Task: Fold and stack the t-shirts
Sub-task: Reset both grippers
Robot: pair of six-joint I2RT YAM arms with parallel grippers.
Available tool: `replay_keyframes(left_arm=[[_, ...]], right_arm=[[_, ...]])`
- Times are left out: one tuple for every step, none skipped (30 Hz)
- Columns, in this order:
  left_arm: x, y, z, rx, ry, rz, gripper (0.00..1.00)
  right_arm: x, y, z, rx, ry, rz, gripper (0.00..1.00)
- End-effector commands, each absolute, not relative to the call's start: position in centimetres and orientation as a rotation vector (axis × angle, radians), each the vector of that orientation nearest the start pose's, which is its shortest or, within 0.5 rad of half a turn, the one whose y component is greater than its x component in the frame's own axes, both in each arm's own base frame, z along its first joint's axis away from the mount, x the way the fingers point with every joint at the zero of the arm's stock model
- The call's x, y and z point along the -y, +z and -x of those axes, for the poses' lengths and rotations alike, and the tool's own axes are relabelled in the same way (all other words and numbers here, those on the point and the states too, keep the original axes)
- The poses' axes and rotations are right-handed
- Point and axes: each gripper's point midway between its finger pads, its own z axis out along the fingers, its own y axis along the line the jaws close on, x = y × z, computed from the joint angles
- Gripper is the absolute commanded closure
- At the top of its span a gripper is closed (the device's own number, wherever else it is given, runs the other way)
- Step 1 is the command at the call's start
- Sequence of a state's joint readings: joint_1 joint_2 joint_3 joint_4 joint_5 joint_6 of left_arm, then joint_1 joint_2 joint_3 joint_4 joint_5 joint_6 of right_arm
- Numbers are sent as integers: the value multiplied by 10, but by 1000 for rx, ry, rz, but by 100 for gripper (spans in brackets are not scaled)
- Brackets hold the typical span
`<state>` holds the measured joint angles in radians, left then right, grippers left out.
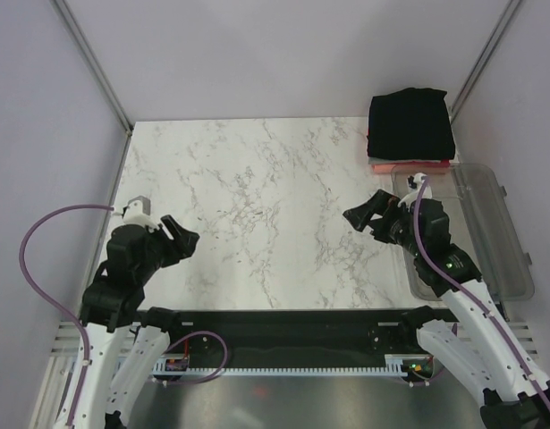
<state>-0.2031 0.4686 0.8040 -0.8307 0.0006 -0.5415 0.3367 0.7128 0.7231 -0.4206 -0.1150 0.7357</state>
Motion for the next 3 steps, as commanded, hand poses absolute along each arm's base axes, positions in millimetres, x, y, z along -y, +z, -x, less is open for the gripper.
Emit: replay_keyframes(left_arm=[[60,223,-196,-2049,-456,373,32],[60,223,-195,-2047,-457,373,32],[60,224,-195,-2044,-456,373,32]], right_arm=[[-133,234,-249,-2000,768,-307,2],[-132,235,-249,-1999,744,-279,2],[-130,239,-250,-1985,734,-269,2]])
